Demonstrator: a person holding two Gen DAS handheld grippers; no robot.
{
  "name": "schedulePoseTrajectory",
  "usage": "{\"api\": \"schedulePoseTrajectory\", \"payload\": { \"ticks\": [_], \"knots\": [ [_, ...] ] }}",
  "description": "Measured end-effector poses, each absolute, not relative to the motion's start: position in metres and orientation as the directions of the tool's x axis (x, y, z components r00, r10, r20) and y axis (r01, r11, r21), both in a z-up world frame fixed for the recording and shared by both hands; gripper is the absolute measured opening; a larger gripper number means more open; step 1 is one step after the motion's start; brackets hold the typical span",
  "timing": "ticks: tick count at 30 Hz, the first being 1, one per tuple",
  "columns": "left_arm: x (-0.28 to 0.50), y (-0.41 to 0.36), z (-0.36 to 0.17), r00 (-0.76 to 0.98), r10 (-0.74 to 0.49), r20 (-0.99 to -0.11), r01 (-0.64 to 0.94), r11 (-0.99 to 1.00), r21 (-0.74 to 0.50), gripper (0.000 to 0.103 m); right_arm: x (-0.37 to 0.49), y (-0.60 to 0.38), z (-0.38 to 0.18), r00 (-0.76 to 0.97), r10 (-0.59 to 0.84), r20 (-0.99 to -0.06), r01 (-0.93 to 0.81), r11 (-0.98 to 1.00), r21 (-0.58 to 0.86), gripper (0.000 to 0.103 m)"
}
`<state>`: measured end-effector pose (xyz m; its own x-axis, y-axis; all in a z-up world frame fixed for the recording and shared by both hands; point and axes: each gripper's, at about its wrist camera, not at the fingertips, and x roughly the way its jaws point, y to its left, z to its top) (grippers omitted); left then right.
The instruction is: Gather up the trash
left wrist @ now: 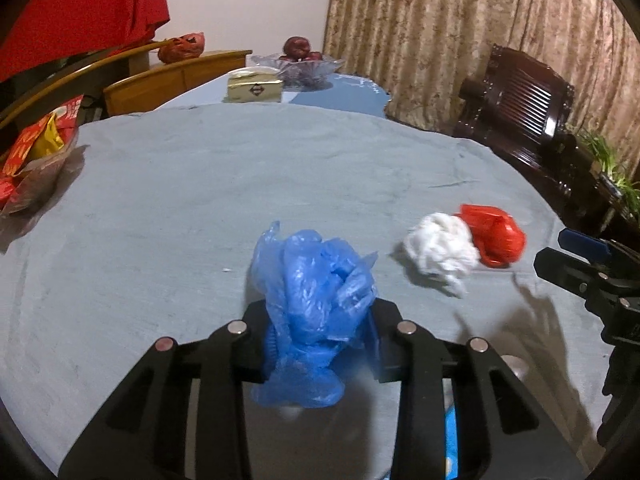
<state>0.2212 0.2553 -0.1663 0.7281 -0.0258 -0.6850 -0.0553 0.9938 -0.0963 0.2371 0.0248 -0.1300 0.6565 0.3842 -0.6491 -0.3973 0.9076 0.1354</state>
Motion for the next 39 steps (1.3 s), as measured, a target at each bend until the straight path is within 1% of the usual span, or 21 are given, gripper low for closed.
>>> {"api": "schedulePoseTrajectory", "payload": {
  "ticks": [1, 3, 12, 15, 19, 21, 22, 24, 27, 32, 39],
  "knots": [
    [0.221, 0.259, -0.167, 0.728, -0.025, -0.686, -0.058, 0.993, -0.098, 0.033, 0.239, 0.03, -0.131, 0.653, 0.387, -0.651, -0.401, 0.906, 0.136, 0.077],
    [0.225, 0.266, -0.169, 0.726, -0.024, -0.687, -0.061, 0.993, -0.099, 0.033, 0.242, 0.043, -0.133, 0.646, 0.391, -0.656, -0.412, 0.901, 0.132, 0.071],
    [0.228, 0.277, -0.173, 0.722, -0.037, -0.691, -0.056, 0.992, -0.111, 0.033, 0.259, 0.079, -0.143, 0.632, 0.377, -0.677, -0.418, 0.901, 0.112, 0.068],
    [0.232, 0.281, -0.175, 0.721, -0.039, -0.692, -0.051, 0.993, -0.109, 0.033, 0.265, 0.088, -0.149, 0.626, 0.359, -0.693, -0.413, 0.906, 0.095, 0.063],
    [0.236, 0.285, -0.176, 0.722, -0.041, -0.691, -0.057, 0.991, -0.118, 0.033, 0.27, 0.095, -0.16, 0.608, 0.337, -0.719, -0.406, 0.91, 0.083, 0.061],
    [0.236, 0.287, -0.175, 0.721, -0.042, -0.692, -0.06, 0.991, -0.122, 0.033, 0.272, 0.097, -0.166, 0.597, 0.323, -0.734, -0.403, 0.912, 0.073, 0.051],
    [0.236, 0.288, -0.175, 0.721, -0.043, -0.692, -0.06, 0.991, -0.123, 0.033, 0.274, 0.097, -0.168, 0.588, 0.324, -0.741, -0.401, 0.913, 0.08, 0.05],
    [0.236, 0.288, -0.175, 0.723, -0.038, -0.69, -0.057, 0.992, -0.115, 0.033, 0.274, 0.095, -0.169, 0.586, 0.328, -0.741, -0.397, 0.913, 0.09, 0.043],
    [0.234, 0.29, -0.173, 0.725, -0.031, -0.688, -0.065, 0.991, -0.113, 0.033, 0.27, 0.093, -0.163, 0.588, 0.342, -0.733, -0.413, 0.906, 0.092, 0.041],
    [0.228, 0.288, -0.16, 0.74, -0.022, -0.672, -0.077, 0.99, -0.117, 0.033, 0.257, 0.082, -0.143, 0.594, 0.389, -0.704, -0.434, 0.892, 0.126, 0.041],
    [0.213, 0.26, -0.132, 0.772, -0.028, -0.635, -0.042, 0.995, -0.095, 0.033, 0.233, 0.053, -0.108, 0.636, 0.413, -0.652, -0.444, 0.887, 0.128, 0.041]
  ]
}}
